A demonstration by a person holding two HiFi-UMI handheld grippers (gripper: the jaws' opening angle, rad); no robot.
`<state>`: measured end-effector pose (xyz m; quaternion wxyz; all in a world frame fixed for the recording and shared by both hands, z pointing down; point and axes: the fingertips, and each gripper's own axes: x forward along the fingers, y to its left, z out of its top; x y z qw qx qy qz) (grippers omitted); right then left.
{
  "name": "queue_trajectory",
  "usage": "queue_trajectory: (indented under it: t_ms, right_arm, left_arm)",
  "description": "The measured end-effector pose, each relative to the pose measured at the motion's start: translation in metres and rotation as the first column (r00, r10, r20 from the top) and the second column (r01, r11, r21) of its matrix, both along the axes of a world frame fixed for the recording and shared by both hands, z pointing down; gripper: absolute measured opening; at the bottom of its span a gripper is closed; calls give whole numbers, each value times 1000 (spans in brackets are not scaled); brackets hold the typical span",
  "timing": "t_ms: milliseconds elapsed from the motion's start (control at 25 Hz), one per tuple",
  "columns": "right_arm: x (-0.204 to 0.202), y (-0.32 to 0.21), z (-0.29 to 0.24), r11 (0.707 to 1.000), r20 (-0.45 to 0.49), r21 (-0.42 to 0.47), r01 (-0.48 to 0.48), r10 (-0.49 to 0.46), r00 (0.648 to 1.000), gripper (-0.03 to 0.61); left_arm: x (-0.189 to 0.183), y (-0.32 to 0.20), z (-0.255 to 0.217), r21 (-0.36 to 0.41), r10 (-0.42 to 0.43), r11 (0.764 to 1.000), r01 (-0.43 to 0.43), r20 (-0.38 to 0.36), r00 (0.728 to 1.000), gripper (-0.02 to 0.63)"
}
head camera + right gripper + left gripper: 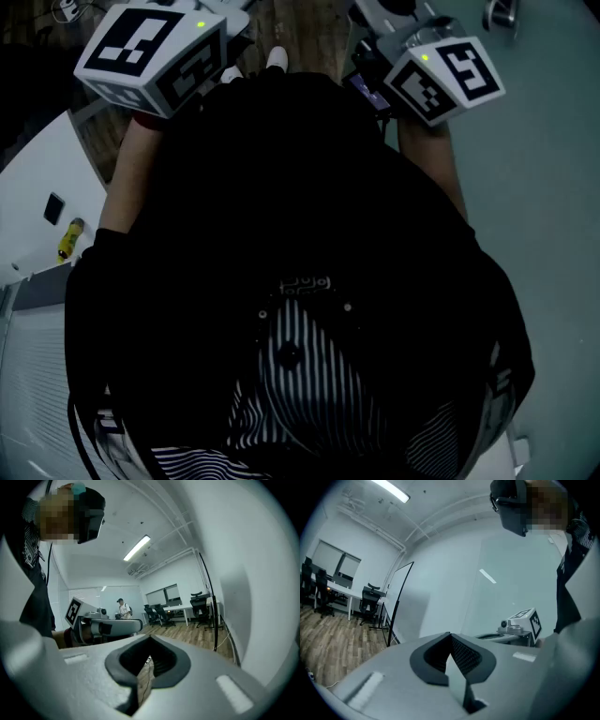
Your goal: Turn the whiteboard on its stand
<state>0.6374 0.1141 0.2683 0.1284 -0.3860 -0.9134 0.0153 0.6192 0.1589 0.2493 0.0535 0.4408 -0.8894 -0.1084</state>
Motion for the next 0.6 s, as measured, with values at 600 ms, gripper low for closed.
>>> queue_trajectory:
  t_ms: [600]
  right_arm:
    - [-28,-18,-28,999,6,-4,37,-37,999,0]
  left_arm:
    - [-18,-26,-19,-41,20,999,-21,-20,1000,2]
